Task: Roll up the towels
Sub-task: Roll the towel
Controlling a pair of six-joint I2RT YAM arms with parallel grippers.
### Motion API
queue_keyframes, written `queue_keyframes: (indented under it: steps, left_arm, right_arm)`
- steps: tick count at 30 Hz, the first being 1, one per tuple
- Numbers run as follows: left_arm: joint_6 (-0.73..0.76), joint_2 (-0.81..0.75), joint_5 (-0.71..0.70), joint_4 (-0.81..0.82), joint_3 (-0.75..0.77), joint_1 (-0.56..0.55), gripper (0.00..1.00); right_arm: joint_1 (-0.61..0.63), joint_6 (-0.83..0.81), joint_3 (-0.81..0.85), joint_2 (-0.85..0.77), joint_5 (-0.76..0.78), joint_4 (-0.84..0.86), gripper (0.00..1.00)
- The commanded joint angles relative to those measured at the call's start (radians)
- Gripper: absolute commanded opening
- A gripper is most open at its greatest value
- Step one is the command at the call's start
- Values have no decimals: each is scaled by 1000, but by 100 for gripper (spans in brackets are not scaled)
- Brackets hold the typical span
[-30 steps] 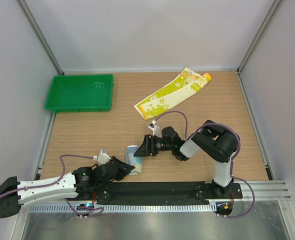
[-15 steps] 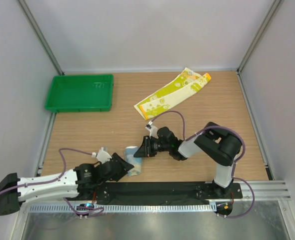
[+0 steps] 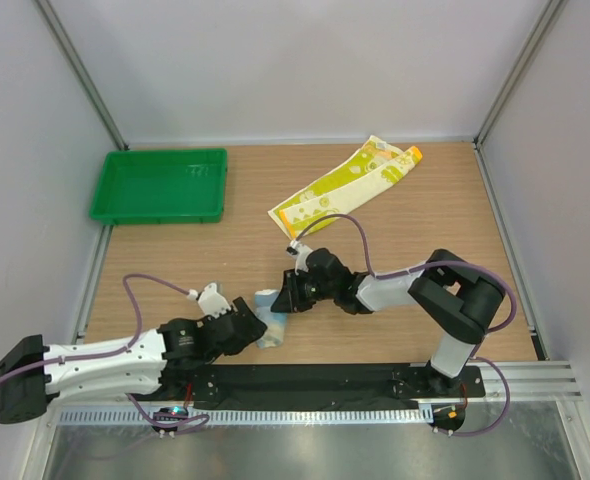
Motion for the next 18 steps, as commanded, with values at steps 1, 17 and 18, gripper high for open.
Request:
queue_keyframes:
  steps: [1,17,18]
  left_arm:
    - [93,-2,-90,62,-37,22,67]
    - [193,202,104,504,-162,185,51]
    - [188,211,108,517,-166,185,49]
  right_arm:
    - [5,-81,1,3,54,-136,17]
    - [14,-49,-5,45,17,-72,16]
    - [13,-44,-10,48,16,-67,16]
